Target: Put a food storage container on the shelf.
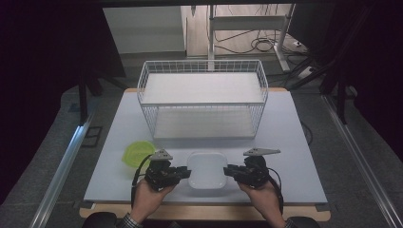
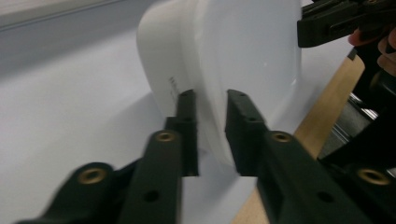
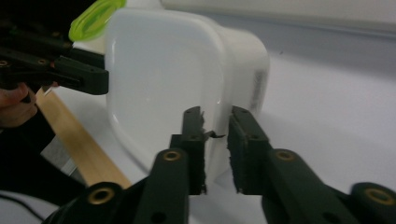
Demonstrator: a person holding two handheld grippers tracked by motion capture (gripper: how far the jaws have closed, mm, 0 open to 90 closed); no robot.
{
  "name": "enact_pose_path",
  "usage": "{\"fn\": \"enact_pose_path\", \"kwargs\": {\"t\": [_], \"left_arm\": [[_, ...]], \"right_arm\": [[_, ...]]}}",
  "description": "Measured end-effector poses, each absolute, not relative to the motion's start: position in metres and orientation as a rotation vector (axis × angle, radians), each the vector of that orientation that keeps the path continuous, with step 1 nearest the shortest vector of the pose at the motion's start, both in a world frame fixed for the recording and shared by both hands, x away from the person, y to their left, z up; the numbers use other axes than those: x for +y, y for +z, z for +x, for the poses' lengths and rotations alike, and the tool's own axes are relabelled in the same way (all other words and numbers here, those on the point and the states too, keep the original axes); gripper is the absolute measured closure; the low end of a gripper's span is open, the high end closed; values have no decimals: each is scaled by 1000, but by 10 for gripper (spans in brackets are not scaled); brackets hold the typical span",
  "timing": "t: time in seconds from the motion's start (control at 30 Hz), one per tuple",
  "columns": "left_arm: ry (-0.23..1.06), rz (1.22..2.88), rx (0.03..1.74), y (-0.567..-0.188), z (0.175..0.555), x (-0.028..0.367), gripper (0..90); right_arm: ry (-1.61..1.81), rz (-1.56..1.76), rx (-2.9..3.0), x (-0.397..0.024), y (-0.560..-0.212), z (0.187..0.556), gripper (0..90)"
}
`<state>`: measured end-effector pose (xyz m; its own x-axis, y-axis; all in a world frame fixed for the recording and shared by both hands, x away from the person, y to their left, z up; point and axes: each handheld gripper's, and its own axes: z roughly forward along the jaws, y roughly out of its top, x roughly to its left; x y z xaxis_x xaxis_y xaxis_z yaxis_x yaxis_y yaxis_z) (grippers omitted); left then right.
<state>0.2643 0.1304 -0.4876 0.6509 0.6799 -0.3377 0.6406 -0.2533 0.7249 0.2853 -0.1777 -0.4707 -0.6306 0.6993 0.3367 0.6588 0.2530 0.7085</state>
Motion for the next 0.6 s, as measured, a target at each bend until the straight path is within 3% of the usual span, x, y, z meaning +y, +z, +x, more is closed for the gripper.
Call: {"fn": "enact_pose_path", "kwargs": {"t": [0.6], "left_arm": [[110,1897,1009,-477,271,132,800]], "right_arm": [[1364,1192,2326,-174,-456,282,778]]}}
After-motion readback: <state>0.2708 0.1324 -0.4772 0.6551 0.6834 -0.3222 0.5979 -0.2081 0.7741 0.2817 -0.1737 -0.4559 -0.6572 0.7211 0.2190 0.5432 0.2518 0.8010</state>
